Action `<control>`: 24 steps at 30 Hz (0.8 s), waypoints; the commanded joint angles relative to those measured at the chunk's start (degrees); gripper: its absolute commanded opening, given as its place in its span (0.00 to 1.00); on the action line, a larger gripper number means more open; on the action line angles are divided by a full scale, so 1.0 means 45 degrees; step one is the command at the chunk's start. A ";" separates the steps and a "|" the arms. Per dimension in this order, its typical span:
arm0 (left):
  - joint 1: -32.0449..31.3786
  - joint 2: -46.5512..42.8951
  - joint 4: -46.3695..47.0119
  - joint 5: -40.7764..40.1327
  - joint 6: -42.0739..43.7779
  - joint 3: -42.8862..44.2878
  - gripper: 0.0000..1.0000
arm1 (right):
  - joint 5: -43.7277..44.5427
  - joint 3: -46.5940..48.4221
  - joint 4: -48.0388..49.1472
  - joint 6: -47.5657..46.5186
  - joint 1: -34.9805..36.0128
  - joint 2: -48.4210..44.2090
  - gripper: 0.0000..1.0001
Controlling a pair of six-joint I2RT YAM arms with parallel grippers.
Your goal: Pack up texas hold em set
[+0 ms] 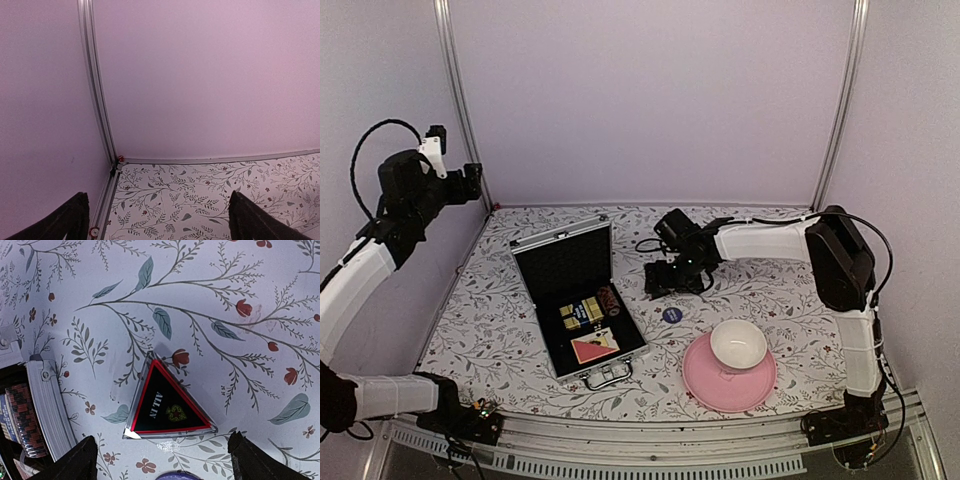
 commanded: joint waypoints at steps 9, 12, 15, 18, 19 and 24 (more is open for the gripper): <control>0.0123 -0.0370 0.0448 -0.0107 0.0224 -0.0186 0.97 | 0.1328 0.1456 -0.0671 0.0809 0.0596 0.1235 0.90; 0.0118 -0.0355 0.0448 -0.0076 0.0214 -0.0189 0.97 | 0.1355 0.1610 -0.0726 0.0693 0.0634 0.1456 0.88; 0.0129 -0.0332 0.0448 -0.0075 0.0191 -0.0189 0.97 | 0.1453 0.1865 -0.0769 0.0524 0.0709 0.1651 0.87; 0.0121 -0.0336 0.0453 -0.0044 0.0195 -0.0189 0.97 | 0.1719 0.2235 -0.0959 0.0365 0.0777 0.1975 0.86; 0.0118 -0.0331 0.0449 -0.0042 0.0176 -0.0189 0.97 | 0.1842 0.2362 -0.1038 0.0342 0.0802 0.2074 0.86; 0.0125 -0.0342 0.0448 -0.0019 0.0156 -0.0186 0.97 | 0.2725 0.2978 -0.1580 0.0002 0.0991 0.2951 0.85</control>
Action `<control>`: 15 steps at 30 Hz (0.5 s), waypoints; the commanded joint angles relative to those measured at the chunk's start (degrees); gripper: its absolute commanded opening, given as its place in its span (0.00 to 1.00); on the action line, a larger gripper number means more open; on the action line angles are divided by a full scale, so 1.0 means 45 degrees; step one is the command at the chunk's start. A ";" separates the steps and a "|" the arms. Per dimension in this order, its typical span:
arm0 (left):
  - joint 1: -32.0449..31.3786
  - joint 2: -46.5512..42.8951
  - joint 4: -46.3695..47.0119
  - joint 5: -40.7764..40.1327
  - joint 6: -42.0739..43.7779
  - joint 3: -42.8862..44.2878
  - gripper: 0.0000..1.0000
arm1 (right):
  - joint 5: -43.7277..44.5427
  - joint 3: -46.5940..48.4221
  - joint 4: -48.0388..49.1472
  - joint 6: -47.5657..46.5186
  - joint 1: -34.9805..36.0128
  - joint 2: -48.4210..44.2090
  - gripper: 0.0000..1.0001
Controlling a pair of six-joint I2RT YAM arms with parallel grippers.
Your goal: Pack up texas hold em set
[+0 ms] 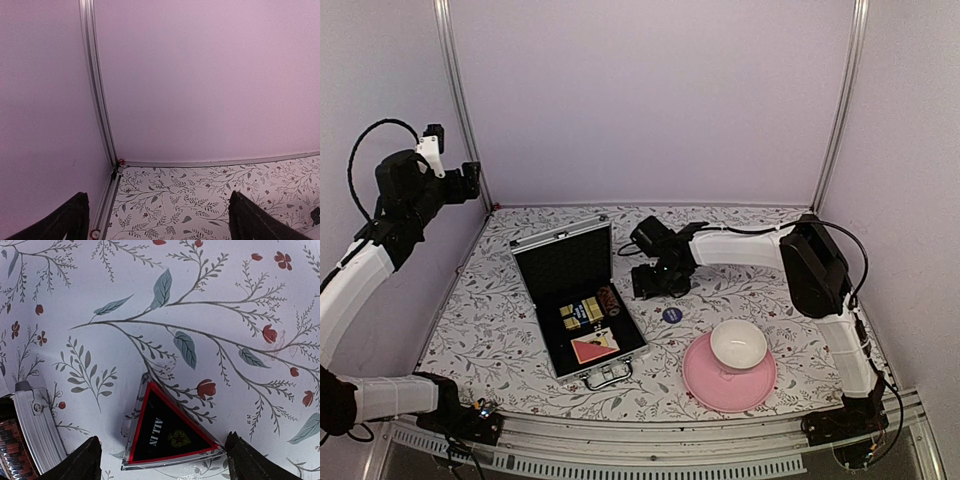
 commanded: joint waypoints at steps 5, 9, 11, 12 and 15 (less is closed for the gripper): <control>0.0119 -0.0127 0.0268 0.0028 0.0063 -0.0106 0.97 | 0.1923 0.0947 -0.1247 -0.0808 0.0404 0.1384 0.80; 0.0123 -0.0144 0.0268 0.0026 0.0058 -0.0092 0.97 | 0.2077 0.0871 -0.1446 -0.0996 0.0407 0.1343 0.77; 0.0122 -0.0182 0.0268 0.0039 0.0064 -0.0103 0.97 | 0.1708 0.0705 -0.1304 -0.1164 0.0342 0.1231 0.75; 0.0119 -0.0183 0.0268 0.0038 0.0059 -0.0103 0.97 | 0.1480 0.0547 -0.1168 -0.1277 0.0297 0.1154 0.74; 0.0123 -0.0221 0.0268 0.0047 0.0039 -0.0106 0.97 | 0.0712 -0.0298 -0.0419 -0.1669 0.0015 0.0670 0.71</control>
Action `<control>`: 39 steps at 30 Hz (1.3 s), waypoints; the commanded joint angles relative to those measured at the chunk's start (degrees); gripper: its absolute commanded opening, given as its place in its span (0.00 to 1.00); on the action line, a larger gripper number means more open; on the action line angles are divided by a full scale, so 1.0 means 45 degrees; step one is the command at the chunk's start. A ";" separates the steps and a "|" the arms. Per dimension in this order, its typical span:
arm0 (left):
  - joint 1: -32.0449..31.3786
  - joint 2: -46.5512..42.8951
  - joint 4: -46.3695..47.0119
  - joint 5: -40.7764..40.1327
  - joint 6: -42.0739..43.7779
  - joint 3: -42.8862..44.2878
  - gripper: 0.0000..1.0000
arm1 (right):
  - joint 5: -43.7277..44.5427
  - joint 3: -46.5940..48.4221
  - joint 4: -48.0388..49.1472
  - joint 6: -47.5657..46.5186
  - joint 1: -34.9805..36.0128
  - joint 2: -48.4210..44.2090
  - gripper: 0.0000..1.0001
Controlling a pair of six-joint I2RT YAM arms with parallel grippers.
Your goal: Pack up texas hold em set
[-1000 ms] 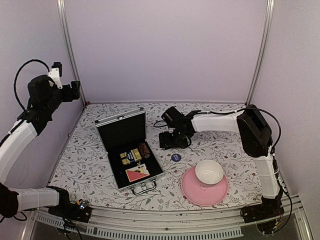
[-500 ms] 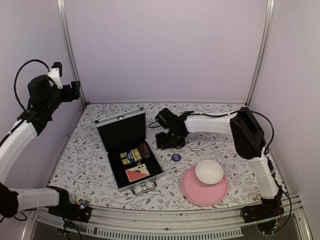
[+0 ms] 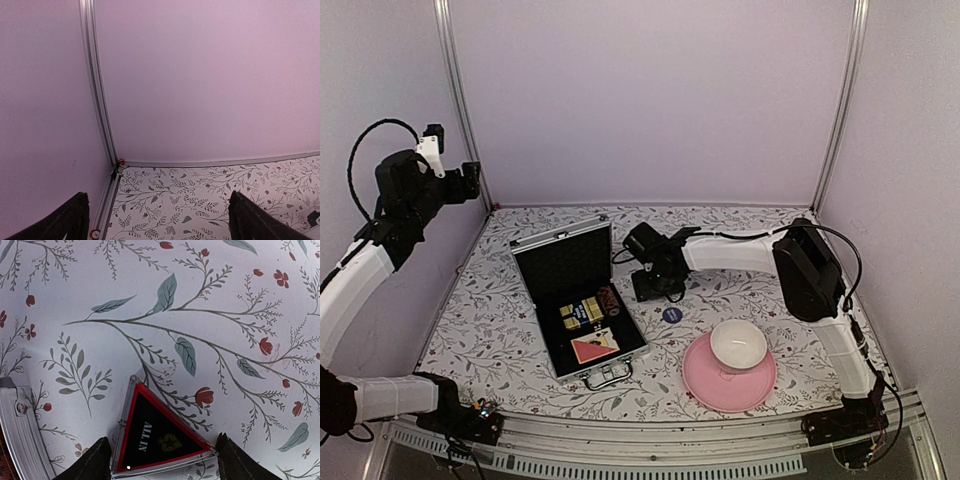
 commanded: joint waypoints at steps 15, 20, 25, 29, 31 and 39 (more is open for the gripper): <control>0.0119 -0.0252 0.0288 0.0112 0.0018 -0.0125 0.97 | -0.1236 -0.1940 0.0660 -0.2015 -0.0827 -0.0898 0.73; 0.0129 -0.0201 0.0293 0.0122 0.0027 -0.0124 0.97 | -0.1256 -0.1775 0.0584 -0.1823 -0.0840 -0.0746 0.76; 0.0122 -0.0194 0.0278 0.0188 0.0000 -0.0126 0.97 | -0.1234 -0.1738 0.0438 -0.1580 -0.0840 -0.0568 0.76; 0.0131 -0.0202 0.0288 0.0184 -0.0008 -0.0123 0.97 | -0.1291 -0.1641 0.0340 -0.1463 -0.0836 -0.0492 0.72; 0.0131 -0.0200 0.0285 0.0185 -0.0015 -0.0126 0.97 | -0.1248 -0.1620 0.0315 -0.1434 -0.0828 -0.0492 0.69; 0.0120 -0.0171 0.0282 0.0228 -0.0010 -0.0126 0.97 | -0.0906 -0.1528 0.0273 -0.1495 -0.0841 -0.0492 0.63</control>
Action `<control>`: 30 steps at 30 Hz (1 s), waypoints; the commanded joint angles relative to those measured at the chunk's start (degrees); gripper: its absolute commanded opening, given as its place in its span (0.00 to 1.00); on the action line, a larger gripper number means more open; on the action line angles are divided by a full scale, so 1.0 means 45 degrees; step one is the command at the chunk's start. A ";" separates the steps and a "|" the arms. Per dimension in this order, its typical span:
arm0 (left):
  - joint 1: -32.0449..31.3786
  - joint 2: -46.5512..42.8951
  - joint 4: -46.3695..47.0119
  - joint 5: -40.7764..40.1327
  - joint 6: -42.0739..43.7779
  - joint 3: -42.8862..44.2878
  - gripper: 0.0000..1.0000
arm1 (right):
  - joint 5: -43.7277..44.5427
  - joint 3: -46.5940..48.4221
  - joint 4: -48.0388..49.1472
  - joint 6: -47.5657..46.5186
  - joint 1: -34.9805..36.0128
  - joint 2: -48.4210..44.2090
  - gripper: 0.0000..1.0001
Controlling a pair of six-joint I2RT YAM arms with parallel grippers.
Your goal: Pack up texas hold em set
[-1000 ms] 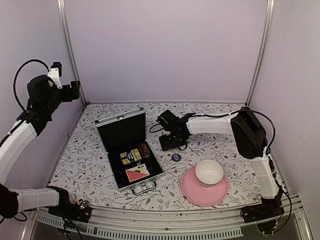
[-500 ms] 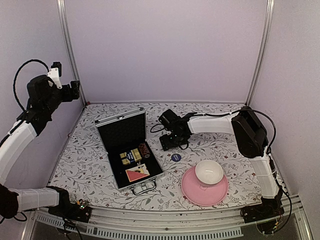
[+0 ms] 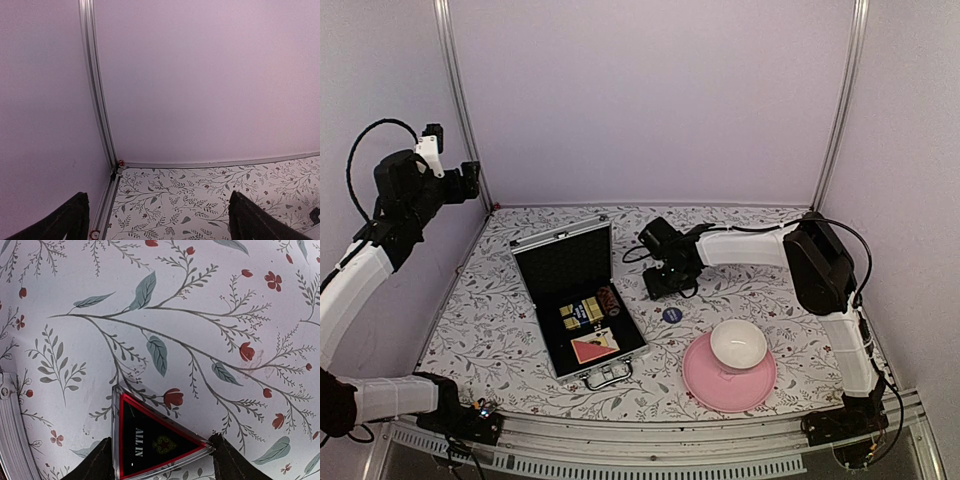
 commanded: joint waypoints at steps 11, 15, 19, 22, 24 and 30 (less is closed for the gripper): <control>0.0120 -0.0036 0.0288 0.0130 0.0000 -0.0135 0.97 | 0.0441 0.0329 -0.0743 -0.0366 -0.0181 -0.0245 0.58; 0.0120 -0.0045 0.0288 0.0134 0.0014 -0.0136 0.97 | 0.0339 0.0242 -0.0746 -0.0386 -0.0267 -0.0814 0.58; 0.0118 -0.0051 0.0306 0.0066 0.0033 -0.0155 0.97 | -0.0083 -0.0046 -0.0742 -0.0386 -0.0272 -0.1384 0.57; 0.0118 -0.0049 0.0307 0.0084 0.0033 -0.0154 0.97 | -0.0333 -0.0430 -0.0713 -0.0314 -0.0261 -0.1864 0.57; 0.0125 -0.0037 0.0307 0.0094 0.0033 -0.0160 0.97 | -0.0671 -0.0782 -0.0656 -0.0279 -0.0235 -0.2281 0.57; 0.0106 -0.0034 0.0307 0.0128 -0.0006 -0.0165 0.97 | -0.1913 -0.1664 -0.0699 0.0128 0.0315 -0.3394 0.56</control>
